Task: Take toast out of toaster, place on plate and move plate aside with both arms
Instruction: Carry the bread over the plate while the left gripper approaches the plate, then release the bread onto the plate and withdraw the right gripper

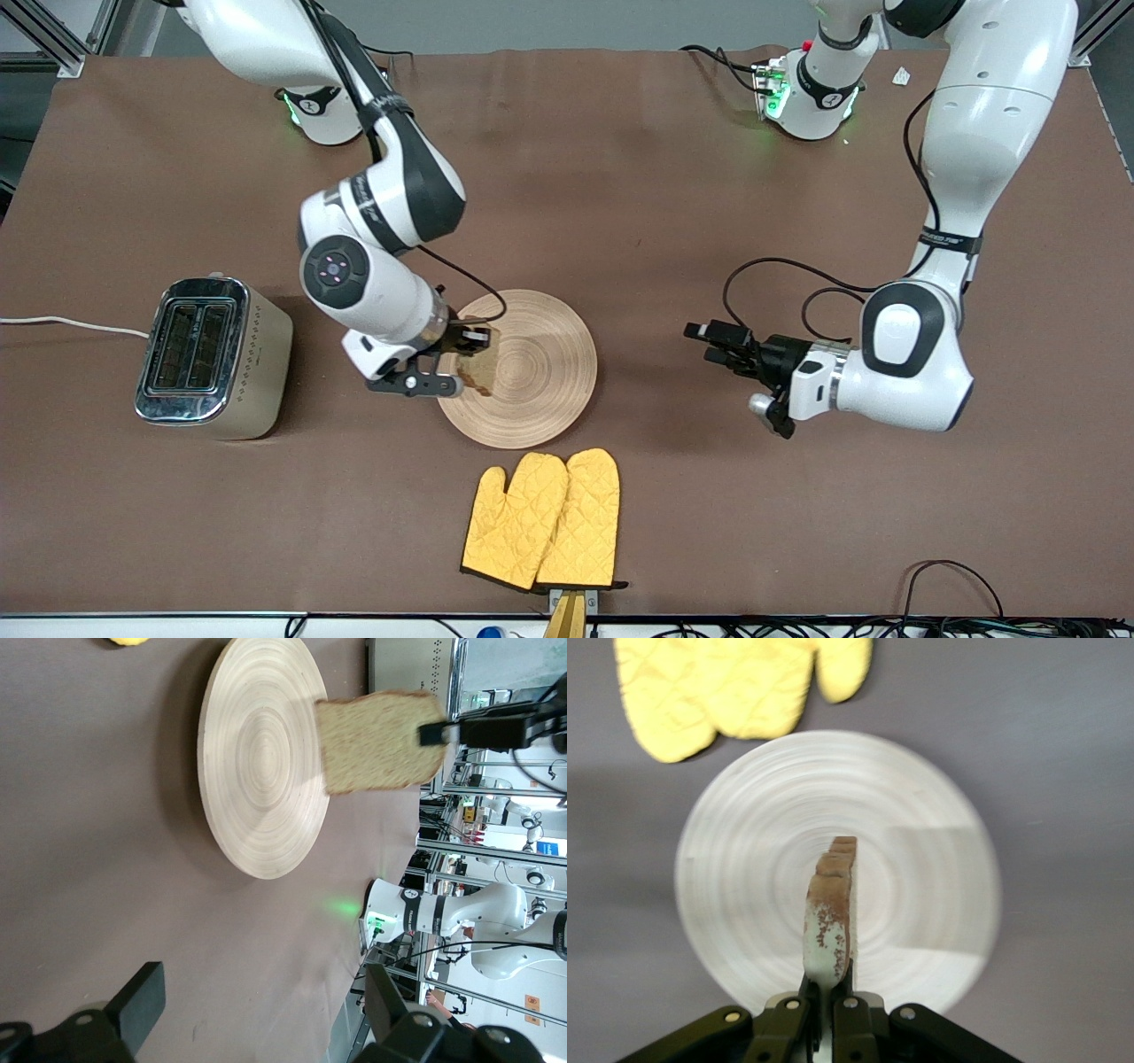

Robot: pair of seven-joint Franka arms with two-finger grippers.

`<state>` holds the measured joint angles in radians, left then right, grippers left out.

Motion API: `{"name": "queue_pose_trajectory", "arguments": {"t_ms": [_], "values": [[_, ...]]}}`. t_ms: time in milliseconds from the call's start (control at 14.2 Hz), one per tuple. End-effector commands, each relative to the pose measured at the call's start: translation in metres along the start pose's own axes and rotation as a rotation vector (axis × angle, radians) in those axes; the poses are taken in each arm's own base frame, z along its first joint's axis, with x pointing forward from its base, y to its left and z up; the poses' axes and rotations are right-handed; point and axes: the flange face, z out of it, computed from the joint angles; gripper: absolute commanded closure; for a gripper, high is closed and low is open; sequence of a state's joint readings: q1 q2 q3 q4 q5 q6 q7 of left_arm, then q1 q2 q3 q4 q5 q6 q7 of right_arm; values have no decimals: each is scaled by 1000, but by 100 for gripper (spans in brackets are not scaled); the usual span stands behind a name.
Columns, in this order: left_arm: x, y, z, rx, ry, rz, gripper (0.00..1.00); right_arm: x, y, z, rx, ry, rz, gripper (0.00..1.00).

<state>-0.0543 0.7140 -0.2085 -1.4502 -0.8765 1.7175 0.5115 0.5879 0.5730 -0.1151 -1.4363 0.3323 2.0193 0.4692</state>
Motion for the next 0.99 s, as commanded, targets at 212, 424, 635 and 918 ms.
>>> {"name": "queue_pose_trajectory", "arguments": {"t_ms": [212,424,635,918], "values": [[10,-31,38,-3,18,48,31,5,-7,37,133,-55,112,30],[13,-54,65,16,47,12,31,26,21,21,131,-31,129,0],[21,-52,108,-17,95,-22,31,53,65,-12,90,40,110,0],[23,-63,141,-38,144,-46,34,78,142,-75,-65,126,-6,0]]}}
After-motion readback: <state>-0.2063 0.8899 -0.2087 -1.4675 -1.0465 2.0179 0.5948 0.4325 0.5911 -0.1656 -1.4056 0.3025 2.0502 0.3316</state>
